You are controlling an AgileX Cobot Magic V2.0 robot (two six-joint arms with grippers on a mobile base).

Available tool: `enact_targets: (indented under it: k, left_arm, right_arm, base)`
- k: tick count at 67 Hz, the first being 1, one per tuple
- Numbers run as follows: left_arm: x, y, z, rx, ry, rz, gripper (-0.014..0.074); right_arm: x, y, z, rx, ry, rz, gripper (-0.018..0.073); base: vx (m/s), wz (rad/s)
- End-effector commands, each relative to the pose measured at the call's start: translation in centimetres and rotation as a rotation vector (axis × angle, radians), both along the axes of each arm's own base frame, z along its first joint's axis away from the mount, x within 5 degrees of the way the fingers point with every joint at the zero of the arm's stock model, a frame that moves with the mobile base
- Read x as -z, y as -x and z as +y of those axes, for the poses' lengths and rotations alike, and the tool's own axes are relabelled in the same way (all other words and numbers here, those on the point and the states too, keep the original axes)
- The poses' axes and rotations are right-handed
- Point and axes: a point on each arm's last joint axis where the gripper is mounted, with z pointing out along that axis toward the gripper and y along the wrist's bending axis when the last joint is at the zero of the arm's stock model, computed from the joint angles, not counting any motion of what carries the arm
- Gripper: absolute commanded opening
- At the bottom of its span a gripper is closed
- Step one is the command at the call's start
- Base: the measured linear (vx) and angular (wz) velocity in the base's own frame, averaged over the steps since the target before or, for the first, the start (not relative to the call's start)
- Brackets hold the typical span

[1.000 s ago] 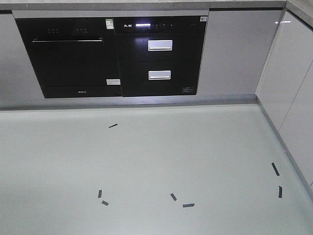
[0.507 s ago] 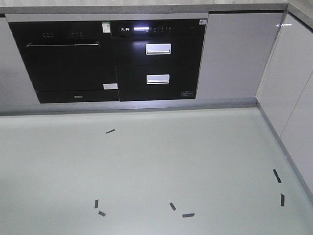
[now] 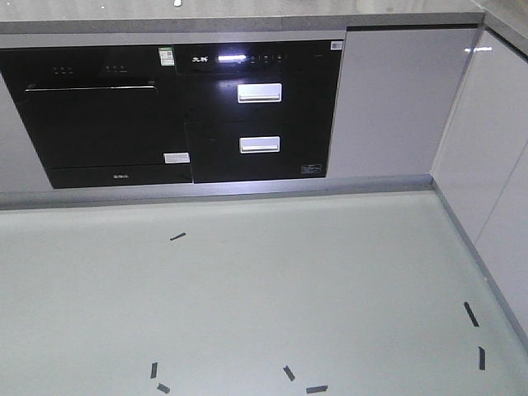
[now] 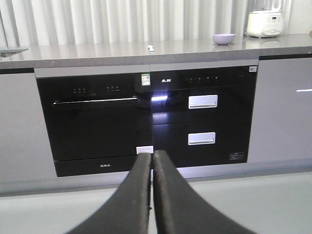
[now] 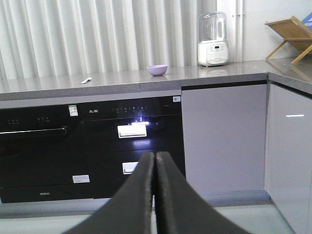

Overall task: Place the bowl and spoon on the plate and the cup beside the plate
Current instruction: 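Drive the base toward the counter holding the spoon and bowl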

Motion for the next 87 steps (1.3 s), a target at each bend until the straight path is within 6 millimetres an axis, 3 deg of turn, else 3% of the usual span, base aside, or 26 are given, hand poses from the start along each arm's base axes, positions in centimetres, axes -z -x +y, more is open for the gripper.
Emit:
enact_targets:
  k: [1, 87]
  left_arm:
    - [-1.40, 0.20, -0.03, 0.003, 0.013, -0.108, -0.0006]
    - [-1.40, 0.20, -0.03, 0.003, 0.013, -0.108, -0.0006]
  right_arm:
    - [-0.42, 0.10, 0.01, 0.001, 0.009, -0.073, -0.0011]
    - [-0.42, 0.10, 0.01, 0.001, 0.009, -0.073, -0.0011]
  base:
    - [0.16, 0.12]
    - [0.23, 0.03]
